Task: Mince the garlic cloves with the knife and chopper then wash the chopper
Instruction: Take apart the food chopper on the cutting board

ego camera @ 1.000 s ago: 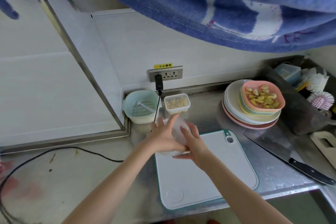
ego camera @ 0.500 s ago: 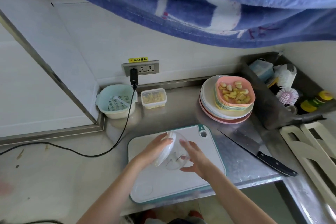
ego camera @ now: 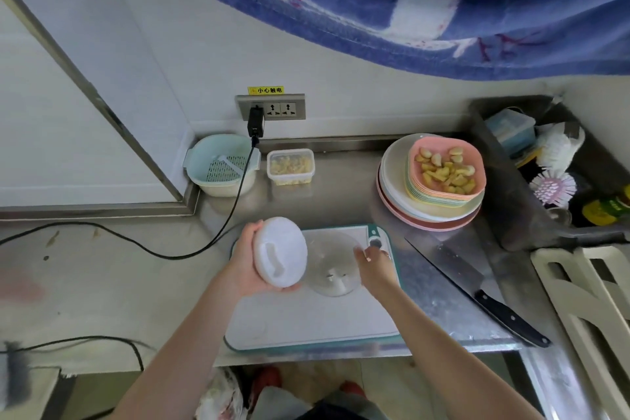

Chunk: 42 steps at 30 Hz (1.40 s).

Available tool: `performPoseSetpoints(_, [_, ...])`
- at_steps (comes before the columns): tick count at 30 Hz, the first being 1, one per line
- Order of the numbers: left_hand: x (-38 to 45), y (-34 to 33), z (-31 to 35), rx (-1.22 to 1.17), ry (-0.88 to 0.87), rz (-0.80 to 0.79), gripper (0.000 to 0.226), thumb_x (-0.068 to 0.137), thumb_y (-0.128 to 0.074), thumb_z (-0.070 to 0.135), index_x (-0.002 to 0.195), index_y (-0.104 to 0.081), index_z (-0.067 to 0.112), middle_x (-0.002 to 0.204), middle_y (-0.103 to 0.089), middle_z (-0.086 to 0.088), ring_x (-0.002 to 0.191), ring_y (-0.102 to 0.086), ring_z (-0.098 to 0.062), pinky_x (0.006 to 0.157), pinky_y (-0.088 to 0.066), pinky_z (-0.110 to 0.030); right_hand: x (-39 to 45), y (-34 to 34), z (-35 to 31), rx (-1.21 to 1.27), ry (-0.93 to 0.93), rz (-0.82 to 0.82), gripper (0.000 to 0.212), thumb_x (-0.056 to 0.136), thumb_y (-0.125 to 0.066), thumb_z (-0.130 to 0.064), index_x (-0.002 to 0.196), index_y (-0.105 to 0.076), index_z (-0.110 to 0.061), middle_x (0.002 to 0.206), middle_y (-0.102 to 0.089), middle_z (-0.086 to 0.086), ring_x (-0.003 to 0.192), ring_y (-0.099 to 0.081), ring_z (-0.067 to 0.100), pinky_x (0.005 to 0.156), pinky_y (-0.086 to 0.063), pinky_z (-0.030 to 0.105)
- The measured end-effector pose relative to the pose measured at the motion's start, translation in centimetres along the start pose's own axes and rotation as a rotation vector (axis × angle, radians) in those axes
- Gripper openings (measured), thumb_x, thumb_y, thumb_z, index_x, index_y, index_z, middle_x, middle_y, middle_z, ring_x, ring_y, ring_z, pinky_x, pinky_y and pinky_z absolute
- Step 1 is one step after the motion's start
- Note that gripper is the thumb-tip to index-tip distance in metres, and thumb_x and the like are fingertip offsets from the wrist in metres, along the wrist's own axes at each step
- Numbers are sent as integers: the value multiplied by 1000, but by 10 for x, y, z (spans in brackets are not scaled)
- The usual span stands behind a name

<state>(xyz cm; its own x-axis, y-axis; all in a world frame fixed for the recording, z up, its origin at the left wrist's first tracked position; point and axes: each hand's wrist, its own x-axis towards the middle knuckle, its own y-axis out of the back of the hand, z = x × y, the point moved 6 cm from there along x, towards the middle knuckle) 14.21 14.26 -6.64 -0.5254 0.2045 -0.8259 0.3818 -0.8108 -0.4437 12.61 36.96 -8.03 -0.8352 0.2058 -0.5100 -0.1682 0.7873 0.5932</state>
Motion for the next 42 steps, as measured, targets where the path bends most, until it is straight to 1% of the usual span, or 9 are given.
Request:
performPoseSetpoints(5, [-1, 11, 3, -212, -103, -30, 55, 72, -55, 55, 115, -60, 21, 126, -54, -18, 117, -46, -46, 92, -34, -71, 0, 2, -12, -50, 99, -4, 38, 97, -46, -18, 134, -43, -11, 136, -46, 14, 116, -51, 32, 93, -48, 42])
performPoseSetpoints(8, [-6, 19, 5, -298, -168, -50, 56, 66, -56, 51, 111, -60, 17, 120, -57, -19, 115, -48, -46, 97, -34, -63, -19, 4, -33, -278, 439, 142, 38, 92, -51, -9, 128, -51, -20, 133, -51, 2, 122, -41, 26, 99, -38, 37])
performPoseSetpoints(12, [-2, 32, 14, -198, -188, 42, 50, 71, -54, 54, 107, -59, 19, 113, -55, -13, 102, -51, -39, 89, -40, -56, -22, -23, -45, -476, 598, -37, 36, 92, -49, -8, 123, -57, -24, 130, -55, -2, 119, -43, 21, 98, -35, 29])
performPoseSetpoints(16, [13, 36, 34, 472, -337, 241, 68, 56, -65, 62, 111, -58, 22, 123, -57, -8, 105, -56, -27, 98, -44, -43, -15, -33, -47, -514, 523, -71, 28, 94, -50, -14, 117, -64, -21, 122, -59, 2, 110, -53, 20, 91, -43, 27])
performPoseSetpoints(23, [31, 28, 41, 1661, -585, 399, 106, 60, -67, 66, 148, -17, 37, 152, -24, 6, 141, -18, -28, 110, -27, -50, -9, -29, -49, -483, 425, 20, 23, 96, -48, -21, 106, -68, -14, 107, -66, 5, 94, -58, 22, 74, -47, 30])
performPoseSetpoints(28, [38, 32, 34, 1921, -601, 285, 108, 68, -70, 58, 151, -4, 35, 159, 3, 2, 146, 8, -32, 115, -11, -55, -8, -25, -57, -565, 440, 79, 23, 95, -48, -22, 106, -67, -17, 103, -66, 5, 91, -61, 24, 66, -39, 26])
performPoseSetpoints(34, [29, 21, 35, 1960, -753, 294, 96, 69, -35, 76, 150, -18, 29, 159, -13, 1, 148, 5, -24, 113, 5, -58, -6, -10, -53, -101, 206, 195, 14, 94, -54, -23, 95, -64, -14, 85, -66, 1, 78, -61, 22, 61, -43, 26])
performPoseSetpoints(38, [8, -13, 42, 1546, -1103, 308, 57, 80, -34, 56, 111, -61, 16, 113, -61, 1, 110, -52, -25, 92, -38, -32, -2, -1, -47, 226, 38, 189, 15, 90, -58, -20, 87, -67, -9, 81, -69, 3, 76, -62, 22, 62, -44, 25])
performPoseSetpoints(42, [17, -41, 31, 1613, -846, 255, 31, 92, -52, 41, 107, -52, 14, 101, -58, 3, 95, -55, -19, 69, -40, -30, -3, 15, -37, 599, -116, 193, 15, 91, -58, -15, 80, -65, -7, 71, -64, 2, 58, -55, 12, 53, -41, 21])
